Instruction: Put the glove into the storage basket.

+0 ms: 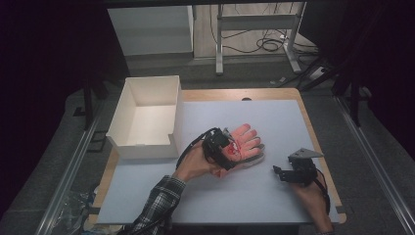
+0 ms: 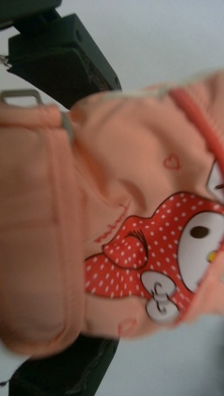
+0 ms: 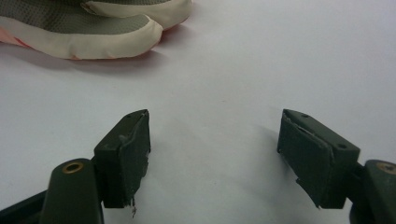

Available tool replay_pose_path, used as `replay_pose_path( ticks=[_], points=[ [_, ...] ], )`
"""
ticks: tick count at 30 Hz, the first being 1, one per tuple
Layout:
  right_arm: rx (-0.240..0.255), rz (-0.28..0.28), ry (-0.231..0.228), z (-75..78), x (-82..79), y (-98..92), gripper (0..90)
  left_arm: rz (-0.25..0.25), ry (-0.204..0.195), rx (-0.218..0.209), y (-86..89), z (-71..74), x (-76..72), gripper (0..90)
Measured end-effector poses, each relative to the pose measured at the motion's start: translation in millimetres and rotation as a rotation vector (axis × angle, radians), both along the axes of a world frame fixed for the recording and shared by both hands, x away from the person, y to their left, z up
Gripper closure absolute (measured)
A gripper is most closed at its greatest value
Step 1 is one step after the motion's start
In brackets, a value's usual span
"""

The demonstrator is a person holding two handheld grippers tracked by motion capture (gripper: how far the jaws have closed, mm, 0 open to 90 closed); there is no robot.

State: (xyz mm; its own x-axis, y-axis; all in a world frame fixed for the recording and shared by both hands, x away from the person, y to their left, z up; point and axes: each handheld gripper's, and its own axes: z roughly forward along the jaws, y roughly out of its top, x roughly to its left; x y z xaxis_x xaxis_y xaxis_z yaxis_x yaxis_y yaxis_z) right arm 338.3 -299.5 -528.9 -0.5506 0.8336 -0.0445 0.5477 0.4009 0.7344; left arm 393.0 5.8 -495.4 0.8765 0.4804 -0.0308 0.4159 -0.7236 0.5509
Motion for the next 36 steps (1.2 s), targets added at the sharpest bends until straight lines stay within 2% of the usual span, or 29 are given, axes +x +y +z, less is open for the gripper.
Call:
replay_pose_path(
  ticks=[3, 5, 9, 12, 15, 18, 22, 30, 34, 36],
  points=[
    [-0.001, 0.0, -0.002, -0.1, 0.0, 0.0, 25.8, 0.003, -0.001, 0.015, -4.4, -3.5, -1.3, 0.0],
    [-0.001, 0.0, -0.003, -0.1, -0.1, 0.1, 25.8, -0.013, -0.017, 0.056, -10.9, -7.5, -4.1, 0.3],
    [-0.002, 0.0, -0.004, -0.2, -0.1, 0.1, 25.8, -0.028, -0.034, 0.112, -18.7, -14.1, -6.9, 2.6],
    [-0.001, 0.0, -0.004, -0.2, -0.2, 0.1, 25.8, -0.022, -0.031, 0.141, -20.9, -17.5, -7.8, 7.5],
    [-0.001, 0.0, -0.004, -0.3, -0.2, 0.2, 25.8, -0.018, -0.02, 0.137, -21.2, -16.5, -10.4, 15.9],
    [-0.003, 0.0, -0.005, -0.3, -0.3, 0.2, 25.8, -0.021, -0.008, 0.13, -21.6, -12.3, -12.3, 30.1],
    [-0.003, 0.001, -0.006, -0.3, -0.4, 0.3, 25.8, -0.014, 0.014, 0.098, -17.1, -9.2, -11.8, 42.1],
    [-0.003, -0.001, -0.006, -0.4, -0.6, 0.5, 25.7, 0.019, 0.047, 0.018, -6.6, -2.8, -7.4, 47.1],
    [-0.003, -0.001, -0.007, -0.4, -0.6, 0.5, 25.7, 0.036, 0.048, -0.009, -2.3, 6.6, -5.9, 47.2],
    [-0.004, 0.0, -0.008, -0.5, -0.6, 0.5, 25.7, 0.044, 0.044, -0.008, -0.7, 12.9, -5.2, 47.1]
  ],
)
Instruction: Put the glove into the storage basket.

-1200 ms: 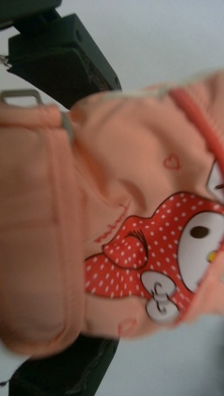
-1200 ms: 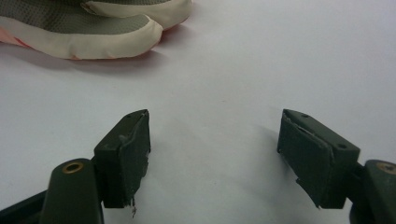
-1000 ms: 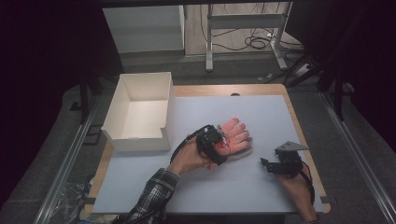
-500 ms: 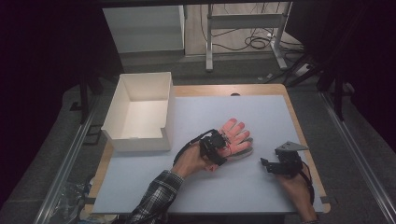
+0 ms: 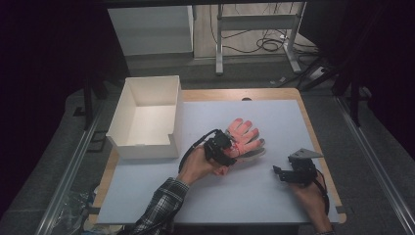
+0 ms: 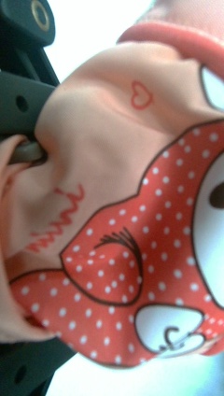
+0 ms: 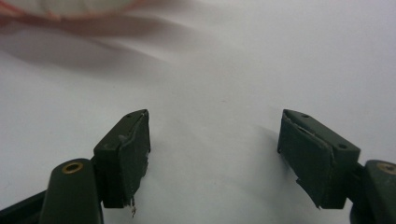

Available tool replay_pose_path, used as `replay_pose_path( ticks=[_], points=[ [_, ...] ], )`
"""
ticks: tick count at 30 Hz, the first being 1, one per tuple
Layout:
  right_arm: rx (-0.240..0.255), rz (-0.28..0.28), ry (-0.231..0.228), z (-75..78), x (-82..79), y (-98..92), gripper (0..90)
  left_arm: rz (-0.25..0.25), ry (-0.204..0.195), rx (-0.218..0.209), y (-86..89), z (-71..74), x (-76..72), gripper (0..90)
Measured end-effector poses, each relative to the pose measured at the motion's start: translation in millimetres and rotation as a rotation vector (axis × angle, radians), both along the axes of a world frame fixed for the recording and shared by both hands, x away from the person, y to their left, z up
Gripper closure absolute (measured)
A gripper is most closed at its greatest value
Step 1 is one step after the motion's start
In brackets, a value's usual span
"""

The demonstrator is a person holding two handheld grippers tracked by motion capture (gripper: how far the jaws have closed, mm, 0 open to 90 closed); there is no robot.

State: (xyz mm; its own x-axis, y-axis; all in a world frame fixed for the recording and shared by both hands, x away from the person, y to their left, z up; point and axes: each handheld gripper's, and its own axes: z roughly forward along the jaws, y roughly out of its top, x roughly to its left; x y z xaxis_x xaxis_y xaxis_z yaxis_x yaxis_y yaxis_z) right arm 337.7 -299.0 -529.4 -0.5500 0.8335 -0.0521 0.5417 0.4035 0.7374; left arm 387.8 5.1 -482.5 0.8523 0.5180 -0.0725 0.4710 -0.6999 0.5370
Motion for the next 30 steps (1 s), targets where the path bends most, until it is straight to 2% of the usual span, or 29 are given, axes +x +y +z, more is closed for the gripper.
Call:
replay_pose_path(
  ticks=[7, 9, 17, 25, 30],
  points=[
    [-0.001, -0.001, -0.001, -0.1, -0.1, 0.1, 25.5, 0.037, -0.038, -0.009, 5.1, 27.2, 5.0, 46.5],
    [-0.002, -0.001, -0.002, -0.1, -0.1, 0.2, 25.4, 0.054, -0.041, -0.023, 6.3, 35.3, 6.9, 46.4],
    [-0.003, -0.003, -0.002, -0.2, -0.3, 0.3, 24.8, 0.125, -0.051, -0.026, 12.5, 63.7, 18.7, 45.9],
    [-0.005, -0.005, -0.004, -0.2, -0.3, 0.4, 24.3, 0.199, -0.06, -0.05, 28.2, 88.5, 29.9, 45.7],
    [-0.004, -0.006, -0.003, -0.2, -0.3, 0.4, 24.0, 0.237, -0.086, -0.034, 38.7, 106.1, 35.4, 45.6]
  ],
)
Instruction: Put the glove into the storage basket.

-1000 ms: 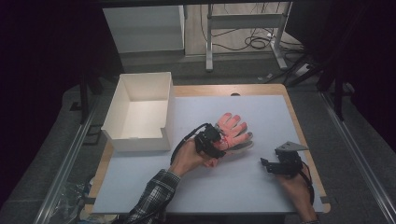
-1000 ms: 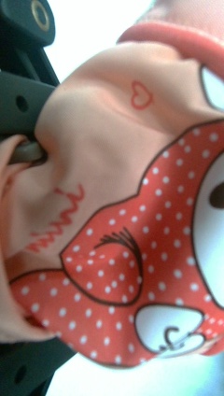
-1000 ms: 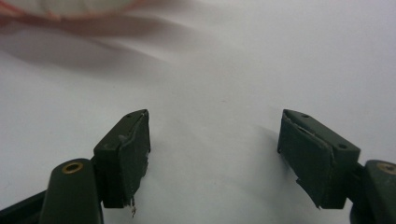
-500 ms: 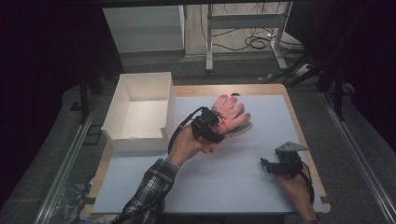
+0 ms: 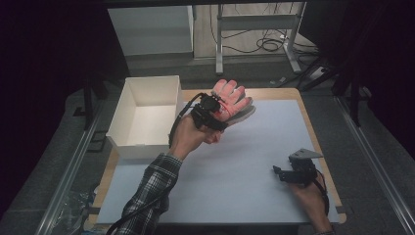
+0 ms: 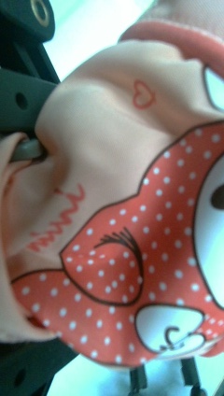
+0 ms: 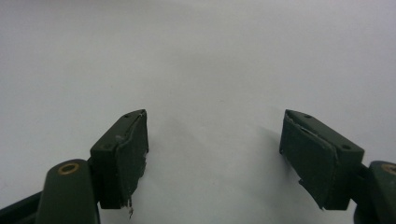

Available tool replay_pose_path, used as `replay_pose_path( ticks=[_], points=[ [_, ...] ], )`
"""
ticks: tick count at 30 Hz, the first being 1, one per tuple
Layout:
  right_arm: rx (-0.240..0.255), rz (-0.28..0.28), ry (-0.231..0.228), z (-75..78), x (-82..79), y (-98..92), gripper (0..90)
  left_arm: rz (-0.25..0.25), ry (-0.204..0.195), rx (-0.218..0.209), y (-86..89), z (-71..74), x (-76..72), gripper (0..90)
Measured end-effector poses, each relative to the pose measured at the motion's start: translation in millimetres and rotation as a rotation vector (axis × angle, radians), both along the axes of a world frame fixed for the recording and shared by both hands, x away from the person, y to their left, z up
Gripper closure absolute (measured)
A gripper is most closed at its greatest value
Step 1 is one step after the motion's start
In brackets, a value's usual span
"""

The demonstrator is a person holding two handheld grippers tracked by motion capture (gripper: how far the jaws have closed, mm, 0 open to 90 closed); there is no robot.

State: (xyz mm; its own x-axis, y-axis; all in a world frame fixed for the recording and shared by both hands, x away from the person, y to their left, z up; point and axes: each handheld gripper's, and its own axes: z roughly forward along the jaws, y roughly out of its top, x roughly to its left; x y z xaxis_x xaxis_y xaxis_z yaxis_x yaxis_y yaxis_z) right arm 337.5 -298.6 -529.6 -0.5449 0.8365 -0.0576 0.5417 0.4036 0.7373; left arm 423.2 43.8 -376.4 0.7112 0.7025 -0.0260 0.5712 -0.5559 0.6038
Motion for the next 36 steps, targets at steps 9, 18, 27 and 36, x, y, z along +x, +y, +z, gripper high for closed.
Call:
replay_pose_path(
  ticks=[9, 18, 27, 36],
  points=[
    [0.001, -0.003, 0.001, 0.0, -0.1, 0.1, 23.6, 0.078, -0.035, 0.003, 24.2, 29.7, 8.1, 45.4],
    [0.001, -0.003, 0.0, 0.0, -0.1, 0.1, 23.5, 0.18, -0.04, -0.005, 63.6, 43.0, 15.9, 45.2],
    [0.0, -0.003, 0.0, 0.0, 0.0, 0.0, 23.4, 0.293, -0.049, -0.003, 105.9, 48.4, 18.4, 44.9],
    [-0.001, -0.004, -0.002, -0.1, 0.1, 0.0, 23.2, 0.397, -0.048, 0.013, 144.5, 38.5, 19.5, 44.4]
  ],
)
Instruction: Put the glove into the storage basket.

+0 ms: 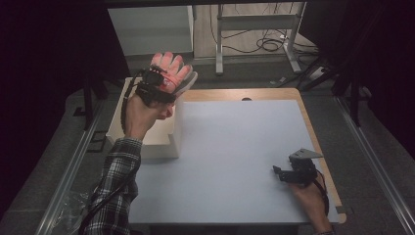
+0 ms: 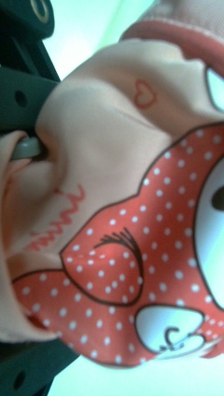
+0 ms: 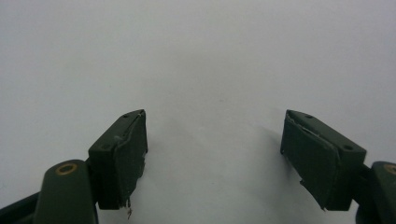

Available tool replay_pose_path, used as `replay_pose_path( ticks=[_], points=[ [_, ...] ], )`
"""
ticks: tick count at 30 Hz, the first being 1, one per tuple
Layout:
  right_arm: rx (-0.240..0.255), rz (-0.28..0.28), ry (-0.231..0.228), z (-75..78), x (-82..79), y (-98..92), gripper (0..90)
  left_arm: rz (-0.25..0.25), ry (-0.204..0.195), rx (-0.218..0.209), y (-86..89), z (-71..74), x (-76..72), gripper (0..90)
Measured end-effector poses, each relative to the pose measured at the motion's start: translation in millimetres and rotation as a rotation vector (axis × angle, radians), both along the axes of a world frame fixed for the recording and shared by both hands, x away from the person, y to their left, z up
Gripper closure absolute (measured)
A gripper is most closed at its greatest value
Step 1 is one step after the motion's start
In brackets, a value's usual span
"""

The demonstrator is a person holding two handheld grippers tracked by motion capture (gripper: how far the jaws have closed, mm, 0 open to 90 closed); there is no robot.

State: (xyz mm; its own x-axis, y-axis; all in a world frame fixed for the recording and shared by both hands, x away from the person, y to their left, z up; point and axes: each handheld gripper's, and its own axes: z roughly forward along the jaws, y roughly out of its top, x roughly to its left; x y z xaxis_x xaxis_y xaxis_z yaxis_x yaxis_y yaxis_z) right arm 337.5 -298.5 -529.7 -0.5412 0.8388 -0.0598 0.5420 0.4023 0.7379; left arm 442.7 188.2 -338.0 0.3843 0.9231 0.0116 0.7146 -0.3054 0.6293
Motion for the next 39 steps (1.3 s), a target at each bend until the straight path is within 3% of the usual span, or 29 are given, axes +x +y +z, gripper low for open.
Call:
replay_pose_path(
  ticks=[5, 13, 24, 27, 39],
  points=[
    [-0.002, 0.001, 0.0, 0.0, 0.0, -0.1, 23.2, 0.063, 0.016, -0.008, 19.7, -10.2, 3.5, 44.2],
    [-0.001, 0.0, 0.0, 0.0, 0.0, -0.1, 23.2, 0.119, 0.032, -0.01, 35.5, -31.2, 10.5, 43.5],
    [-0.001, 0.0, 0.001, 0.0, 0.0, -0.2, 23.2, 0.149, 0.055, -0.024, 38.9, -72.8, 21.0, 42.5],
    [-0.001, 0.0, 0.001, 0.0, 0.0, -0.2, 23.2, 0.161, 0.055, -0.046, 40.5, -84.2, 23.8, 42.2],
    [-0.001, 0.001, 0.0, 0.0, 0.0, -0.2, 23.2, 0.194, 0.116, -0.017, 38.6, -118.1, 35.4, 41.3]
  ],
)
